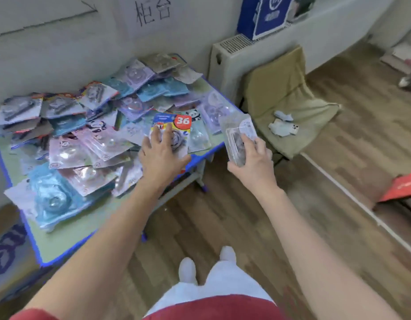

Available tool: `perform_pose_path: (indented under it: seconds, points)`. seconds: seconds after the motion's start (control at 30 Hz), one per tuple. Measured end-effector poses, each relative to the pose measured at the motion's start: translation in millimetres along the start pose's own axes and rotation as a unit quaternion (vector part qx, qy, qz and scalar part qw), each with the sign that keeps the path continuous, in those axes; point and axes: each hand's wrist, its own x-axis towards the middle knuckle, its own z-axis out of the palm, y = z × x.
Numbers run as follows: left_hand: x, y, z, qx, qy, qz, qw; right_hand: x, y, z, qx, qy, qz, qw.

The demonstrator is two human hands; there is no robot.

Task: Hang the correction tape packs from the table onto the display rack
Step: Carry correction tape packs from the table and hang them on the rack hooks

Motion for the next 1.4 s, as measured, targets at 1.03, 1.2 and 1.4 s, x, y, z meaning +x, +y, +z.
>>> perform_pose_path:
  seconds: [1.03, 1.2, 1.4]
  points:
    - [-547.5, 319.4, 231.3, 0.025, -0.278, 0.459, 0.843, -569.3, 394.3, -125.5, 0.120, 0.247, 0.473, 0.837]
    - [-590.4, 390.3, 269.9, 0.015, -0.292, 0.500, 0.815, -596.4, 456.5, -161.0, 0.109, 0.286, 0.507, 0.806]
    - [-619.0, 508.9, 317.0, -0.021, -0.284, 0.525, 0.802, -589.7, 551.8, -231.3, 0.091, 0.325, 0.510, 0.791]
